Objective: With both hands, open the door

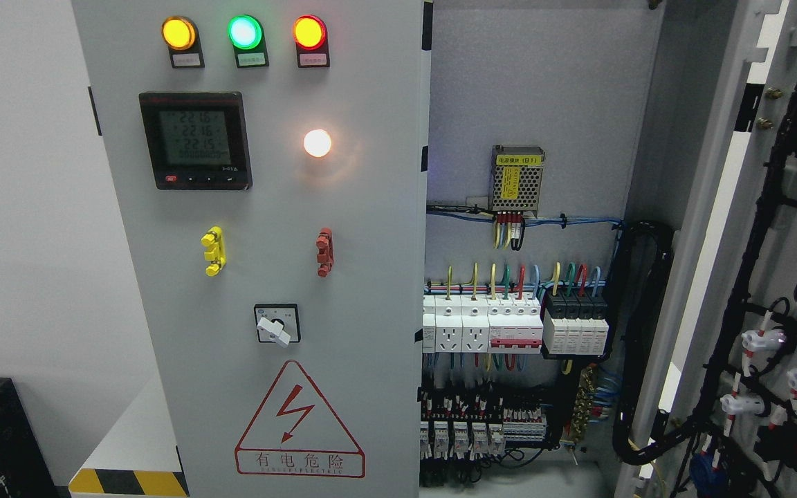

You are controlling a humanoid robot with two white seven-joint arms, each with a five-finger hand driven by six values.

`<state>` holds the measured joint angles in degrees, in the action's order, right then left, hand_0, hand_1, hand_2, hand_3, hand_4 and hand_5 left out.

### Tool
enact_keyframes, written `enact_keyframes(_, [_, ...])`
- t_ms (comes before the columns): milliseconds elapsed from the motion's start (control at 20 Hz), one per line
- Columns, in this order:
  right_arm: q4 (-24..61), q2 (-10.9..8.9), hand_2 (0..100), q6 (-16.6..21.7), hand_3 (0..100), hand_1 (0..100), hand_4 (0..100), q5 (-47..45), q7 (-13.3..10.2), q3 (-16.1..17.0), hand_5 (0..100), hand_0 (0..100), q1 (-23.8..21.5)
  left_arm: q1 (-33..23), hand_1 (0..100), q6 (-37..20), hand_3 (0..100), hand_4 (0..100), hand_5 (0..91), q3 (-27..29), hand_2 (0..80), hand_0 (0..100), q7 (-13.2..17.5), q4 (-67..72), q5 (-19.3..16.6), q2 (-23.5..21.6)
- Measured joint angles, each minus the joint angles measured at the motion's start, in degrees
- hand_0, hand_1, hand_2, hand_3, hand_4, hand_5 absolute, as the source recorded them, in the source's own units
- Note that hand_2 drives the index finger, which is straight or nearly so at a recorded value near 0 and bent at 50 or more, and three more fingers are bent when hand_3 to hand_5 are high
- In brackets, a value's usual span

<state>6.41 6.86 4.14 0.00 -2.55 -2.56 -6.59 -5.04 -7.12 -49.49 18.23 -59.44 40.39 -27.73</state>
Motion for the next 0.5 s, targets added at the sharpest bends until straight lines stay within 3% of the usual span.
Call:
enact_keyframes(100, [0.0, 0.0, 0, 0.0, 0, 0, 0, 0.0, 0.0, 0.0, 0, 0, 0.0, -0.8, 0, -1.1, 0, 0, 0.0, 3.7, 0.0, 0, 0.0, 9.4, -1.5, 3.3])
enact_keyframes(200, [0.0, 0.0, 0, 0.0, 0, 0, 0, 0.0, 0.0, 0.0, 0, 0, 0.0, -0.9, 0, -1.8, 0, 0, 0.0, 9.6, 0.0, 0, 0.1, 18.1, -5.6, 6.6])
enact_keyframes(401, [0.0, 0.0, 0, 0.0, 0, 0, 0, 0.0, 0.0, 0.0, 0, 0, 0.0, -0.9, 0, -2.1, 0, 0, 0.0, 24.5, 0.0, 0, -0.2, 31.9, -21.0, 12.0])
enact_keyframes(501, [0.0, 0.0, 0, 0.0, 0, 0, 0, 0.0, 0.0, 0.0, 0, 0, 0.0, -0.9, 0, -2.1, 0, 0, 0.0, 31.1, 0.0, 0, -0.5, 37.1, -27.1, 14.6])
